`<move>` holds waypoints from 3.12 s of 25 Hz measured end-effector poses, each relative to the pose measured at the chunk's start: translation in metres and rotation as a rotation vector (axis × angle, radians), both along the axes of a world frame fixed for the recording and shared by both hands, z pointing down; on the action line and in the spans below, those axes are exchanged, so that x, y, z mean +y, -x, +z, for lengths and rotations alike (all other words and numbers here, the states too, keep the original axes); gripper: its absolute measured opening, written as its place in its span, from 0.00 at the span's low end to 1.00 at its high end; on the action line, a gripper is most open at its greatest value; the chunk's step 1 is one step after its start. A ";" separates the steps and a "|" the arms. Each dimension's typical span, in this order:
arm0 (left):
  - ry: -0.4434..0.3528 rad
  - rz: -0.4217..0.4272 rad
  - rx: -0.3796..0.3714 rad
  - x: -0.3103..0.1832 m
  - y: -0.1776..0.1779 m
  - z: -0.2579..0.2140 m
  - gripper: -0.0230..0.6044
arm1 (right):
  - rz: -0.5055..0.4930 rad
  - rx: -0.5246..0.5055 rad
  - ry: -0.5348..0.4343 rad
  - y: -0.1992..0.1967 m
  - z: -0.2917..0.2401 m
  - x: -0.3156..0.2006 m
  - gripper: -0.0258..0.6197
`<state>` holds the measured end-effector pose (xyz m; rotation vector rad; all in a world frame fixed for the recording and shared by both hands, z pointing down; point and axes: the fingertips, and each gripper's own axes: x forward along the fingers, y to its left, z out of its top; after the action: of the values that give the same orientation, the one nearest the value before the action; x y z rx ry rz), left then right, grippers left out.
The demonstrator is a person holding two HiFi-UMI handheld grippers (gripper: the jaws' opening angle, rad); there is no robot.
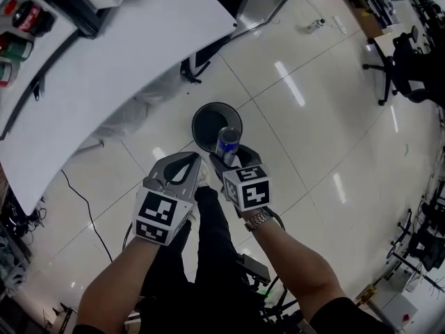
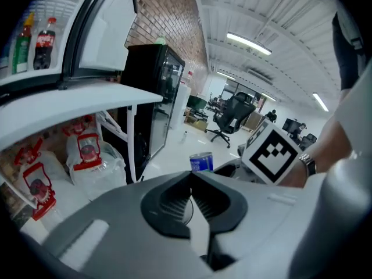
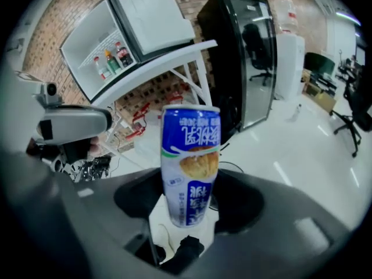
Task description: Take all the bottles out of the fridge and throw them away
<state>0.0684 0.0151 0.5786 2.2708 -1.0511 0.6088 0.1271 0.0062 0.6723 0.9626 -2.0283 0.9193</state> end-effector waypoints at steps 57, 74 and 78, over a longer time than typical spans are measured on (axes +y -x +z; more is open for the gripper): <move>0.157 -0.114 -0.060 -0.019 0.013 0.096 0.04 | 0.070 0.029 0.124 -0.001 0.121 -0.021 0.34; -0.027 -0.279 -0.060 -0.004 0.066 -0.076 0.04 | -0.136 -0.185 -0.201 0.078 -0.144 -0.046 0.34; -0.073 -0.353 -0.056 0.002 0.084 -0.114 0.04 | -0.240 -0.222 -0.294 0.102 -0.202 -0.044 0.34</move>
<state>-0.0156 0.0168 0.4649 2.0657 -1.4807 0.4941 0.0252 -0.0376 0.4698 0.7692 -2.4559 0.6323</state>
